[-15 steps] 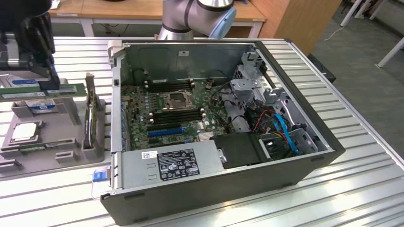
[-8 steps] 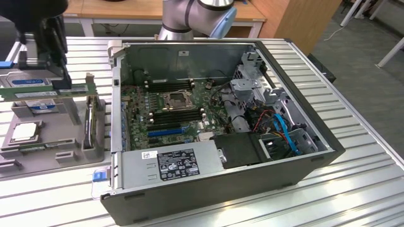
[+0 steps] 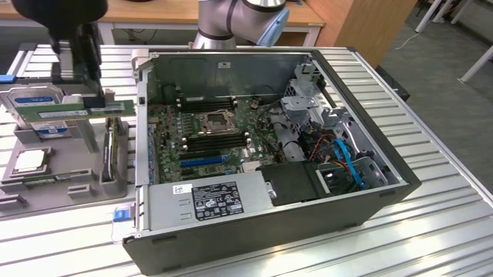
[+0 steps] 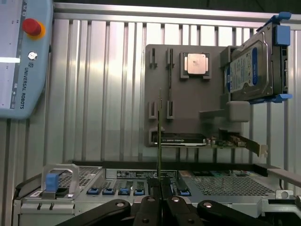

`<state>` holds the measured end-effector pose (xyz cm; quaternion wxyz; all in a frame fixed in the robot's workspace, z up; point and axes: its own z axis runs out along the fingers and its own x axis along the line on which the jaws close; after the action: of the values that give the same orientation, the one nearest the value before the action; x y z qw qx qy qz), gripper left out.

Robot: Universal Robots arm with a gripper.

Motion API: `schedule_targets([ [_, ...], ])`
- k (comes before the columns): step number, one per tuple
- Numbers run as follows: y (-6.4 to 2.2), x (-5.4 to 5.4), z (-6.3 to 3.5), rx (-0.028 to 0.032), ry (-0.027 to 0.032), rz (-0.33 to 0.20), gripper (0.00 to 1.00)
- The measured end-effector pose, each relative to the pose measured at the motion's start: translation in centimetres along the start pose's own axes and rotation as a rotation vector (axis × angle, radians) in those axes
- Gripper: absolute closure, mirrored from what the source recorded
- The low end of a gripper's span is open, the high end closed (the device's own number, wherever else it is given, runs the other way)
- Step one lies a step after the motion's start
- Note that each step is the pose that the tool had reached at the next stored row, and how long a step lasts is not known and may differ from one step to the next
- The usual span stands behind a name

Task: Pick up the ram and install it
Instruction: 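Pick up the ram and move it above insertion slot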

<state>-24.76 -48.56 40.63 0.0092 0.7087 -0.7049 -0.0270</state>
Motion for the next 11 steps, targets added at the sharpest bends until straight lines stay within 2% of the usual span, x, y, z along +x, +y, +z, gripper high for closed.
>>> schedule_targets([
  [11, -2.61, 0.0, -0.13, -0.0022, 0.0000, 0.000, 0.89],
])
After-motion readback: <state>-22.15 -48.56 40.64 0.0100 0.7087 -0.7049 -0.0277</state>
